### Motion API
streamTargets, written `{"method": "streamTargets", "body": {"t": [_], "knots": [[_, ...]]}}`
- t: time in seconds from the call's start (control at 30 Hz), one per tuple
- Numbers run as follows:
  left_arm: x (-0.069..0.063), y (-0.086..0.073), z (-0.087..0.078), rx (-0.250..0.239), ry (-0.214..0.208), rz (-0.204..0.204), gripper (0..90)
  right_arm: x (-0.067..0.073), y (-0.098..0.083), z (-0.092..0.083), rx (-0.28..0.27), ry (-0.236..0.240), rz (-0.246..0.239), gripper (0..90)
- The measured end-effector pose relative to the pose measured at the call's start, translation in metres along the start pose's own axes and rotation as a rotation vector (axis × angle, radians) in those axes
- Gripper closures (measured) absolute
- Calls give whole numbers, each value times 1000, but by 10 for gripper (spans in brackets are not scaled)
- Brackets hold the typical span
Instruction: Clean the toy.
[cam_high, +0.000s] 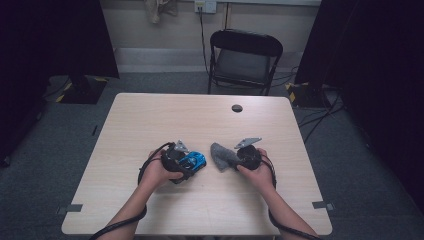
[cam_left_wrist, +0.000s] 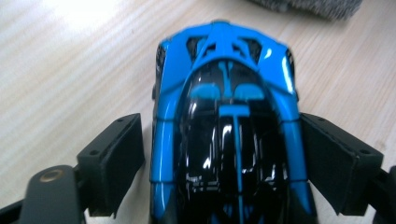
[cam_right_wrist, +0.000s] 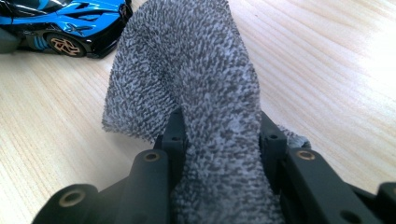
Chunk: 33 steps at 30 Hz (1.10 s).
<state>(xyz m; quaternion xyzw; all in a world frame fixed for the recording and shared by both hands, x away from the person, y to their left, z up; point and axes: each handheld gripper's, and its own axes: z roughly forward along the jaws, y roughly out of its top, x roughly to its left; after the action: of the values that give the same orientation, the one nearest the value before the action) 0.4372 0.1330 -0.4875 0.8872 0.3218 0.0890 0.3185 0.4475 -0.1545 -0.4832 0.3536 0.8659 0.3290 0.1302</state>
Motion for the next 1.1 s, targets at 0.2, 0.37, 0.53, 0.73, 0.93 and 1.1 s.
{"method": "streamTargets", "body": {"t": [0.2, 0.37, 0.53, 0.73, 0.93, 1.1], "knots": [[-1, 2, -1, -1, -17, 35, 252, 0, 0, 0, 2, -1, -1, 646], [-5, 5, -1, 26, 8, 24, 259, 0, 0, 0, 0, -2, -3, 646], [-5, 4, -2, 20, 0, 20, 261, 0, 0, 0, -1, -1, -1, 646], [-4, 8, -9, 8, -2, 16, 271, 0, 0, 0, -1, 3, 2, 647], [-4, 12, -14, 0, -2, 31, 273, 0, 1, 0, 5, -3, 0, 647], [-6, 13, -16, -4, -10, 36, 273, 0, 1, 0, 5, -3, 2, 647]]}}
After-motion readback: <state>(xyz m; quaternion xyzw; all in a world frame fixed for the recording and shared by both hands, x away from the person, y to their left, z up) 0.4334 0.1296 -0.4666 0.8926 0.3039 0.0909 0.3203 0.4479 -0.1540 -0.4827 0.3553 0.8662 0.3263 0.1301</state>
